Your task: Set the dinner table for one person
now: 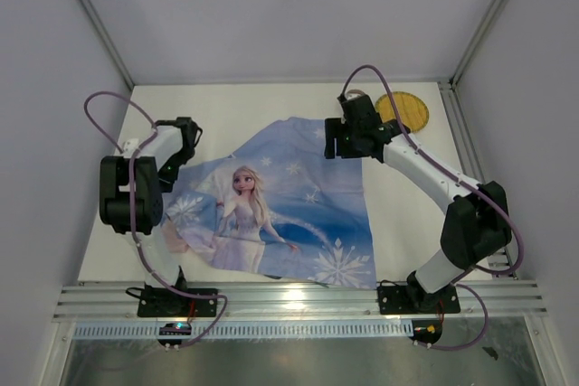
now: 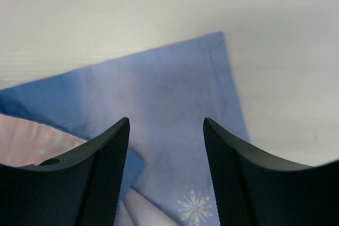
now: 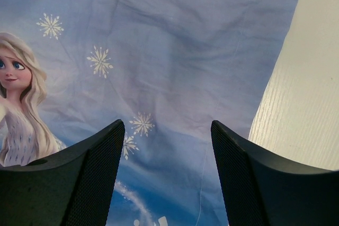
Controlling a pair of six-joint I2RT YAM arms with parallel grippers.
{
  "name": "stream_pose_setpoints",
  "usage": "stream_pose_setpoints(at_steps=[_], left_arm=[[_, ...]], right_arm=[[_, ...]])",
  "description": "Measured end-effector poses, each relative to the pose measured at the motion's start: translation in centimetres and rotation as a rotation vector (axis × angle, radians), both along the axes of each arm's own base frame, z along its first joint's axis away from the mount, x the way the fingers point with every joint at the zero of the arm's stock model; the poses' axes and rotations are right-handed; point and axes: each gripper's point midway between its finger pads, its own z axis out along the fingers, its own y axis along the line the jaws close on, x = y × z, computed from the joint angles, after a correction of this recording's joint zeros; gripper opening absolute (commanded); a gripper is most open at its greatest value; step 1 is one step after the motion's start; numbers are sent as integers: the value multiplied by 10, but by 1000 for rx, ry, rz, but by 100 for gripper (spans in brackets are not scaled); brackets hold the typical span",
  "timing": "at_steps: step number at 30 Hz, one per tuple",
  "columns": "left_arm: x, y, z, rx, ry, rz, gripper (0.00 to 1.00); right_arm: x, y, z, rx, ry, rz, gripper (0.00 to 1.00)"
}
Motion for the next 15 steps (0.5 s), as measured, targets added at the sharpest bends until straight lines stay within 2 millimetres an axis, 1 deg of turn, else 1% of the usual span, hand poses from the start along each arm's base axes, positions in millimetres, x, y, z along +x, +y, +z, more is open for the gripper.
stream_pose_setpoints(at_steps=[2, 4, 7, 10, 12, 15], left_arm=[[-4, 8, 7, 30, -4, 25, 62], [-7, 18, 9, 35, -10, 68, 61], [-18, 42, 5, 8, -17, 170, 60], [-34, 66, -4, -21, -15, 273, 60], [-41, 73, -7, -34, -7, 306, 60], [-39, 73, -10, -55, -10, 304, 59]], right_arm=[[-3, 1, -4, 2, 11, 1, 71], [-5, 3, -4, 5, 16, 4, 71], [-6, 6, -5, 8, 18, 9, 71], [-7, 7, -5, 10, 20, 9, 71], [-8, 7, -5, 10, 22, 8, 71], [-9, 6, -3, 14, 18, 5, 71]])
